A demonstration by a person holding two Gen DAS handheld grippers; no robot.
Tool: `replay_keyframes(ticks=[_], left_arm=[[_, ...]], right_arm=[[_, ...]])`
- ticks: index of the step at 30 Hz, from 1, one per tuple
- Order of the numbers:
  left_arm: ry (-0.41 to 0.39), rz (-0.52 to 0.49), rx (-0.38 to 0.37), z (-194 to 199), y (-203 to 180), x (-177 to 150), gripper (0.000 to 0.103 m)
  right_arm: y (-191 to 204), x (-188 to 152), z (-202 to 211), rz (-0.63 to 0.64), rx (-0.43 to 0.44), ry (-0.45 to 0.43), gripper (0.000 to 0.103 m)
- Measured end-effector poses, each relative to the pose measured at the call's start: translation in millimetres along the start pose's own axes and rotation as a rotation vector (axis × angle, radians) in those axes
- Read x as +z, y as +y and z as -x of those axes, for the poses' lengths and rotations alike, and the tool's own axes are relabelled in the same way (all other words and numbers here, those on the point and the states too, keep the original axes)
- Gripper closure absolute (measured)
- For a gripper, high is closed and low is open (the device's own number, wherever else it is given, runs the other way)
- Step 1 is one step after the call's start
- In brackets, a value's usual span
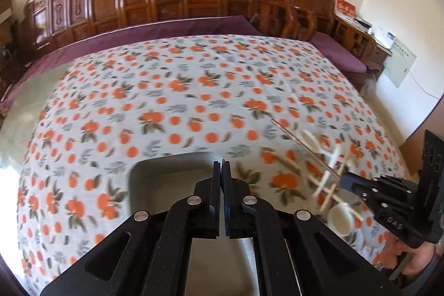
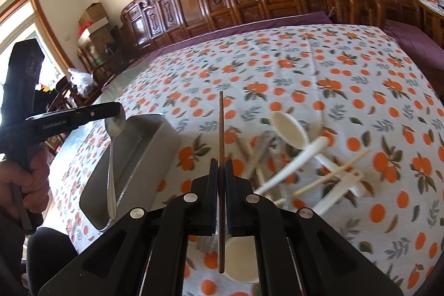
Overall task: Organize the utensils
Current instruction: 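Carry the spoon in the left gripper to the tray while the right gripper carries the chopstick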
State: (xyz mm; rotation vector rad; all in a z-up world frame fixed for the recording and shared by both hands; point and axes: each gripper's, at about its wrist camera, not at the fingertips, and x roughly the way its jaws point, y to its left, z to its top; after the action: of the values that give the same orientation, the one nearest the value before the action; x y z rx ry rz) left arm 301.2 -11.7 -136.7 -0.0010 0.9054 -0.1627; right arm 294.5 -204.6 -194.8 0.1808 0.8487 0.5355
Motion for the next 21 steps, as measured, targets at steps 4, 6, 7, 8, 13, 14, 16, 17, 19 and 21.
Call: replay_keyframes(ticks=[4,6,7,8,13,14,16,17,19,21], left_arm=[[0.0,-0.017,0.046,-1,18,-12,0.102],[0.003,-0.037,0.074,-6,22,-19,0.102],[0.007,-0.042,0.077,-8,23,-22,0.102],[0.013,-0.045,0.077,-11,24,-24,0.102],[0.042,-0.052,0.087,-29,29,-38,0.102],[0.05,-0.05,0.082,-32,30,-40,0.102],[0.071,-0.038,0.071,-39,33,-42,0.102],[0.075,-0.033,0.068,-40,35,-43,0.102],[0.086,-0.028,0.068,-44,36,-44,0.102],[0.092,-0.017,0.06,-47,39,-43,0.102]], right_arm=[[20,-2,-10,0.038,0.01,0.015,0.097],[28,-3,-14,0.055,0.014,0.025,0.097],[30,-3,-15,0.059,0.015,0.027,0.097],[33,-3,-17,0.064,0.017,0.03,0.097],[42,-6,-21,0.081,0.021,0.038,0.097],[44,-6,-21,0.086,0.021,0.04,0.097],[49,-7,-21,0.098,0.025,0.041,0.097],[50,-8,-21,0.101,0.027,0.04,0.097],[53,-8,-20,0.106,0.034,0.038,0.097],[58,-8,-20,0.113,0.038,0.034,0.097]])
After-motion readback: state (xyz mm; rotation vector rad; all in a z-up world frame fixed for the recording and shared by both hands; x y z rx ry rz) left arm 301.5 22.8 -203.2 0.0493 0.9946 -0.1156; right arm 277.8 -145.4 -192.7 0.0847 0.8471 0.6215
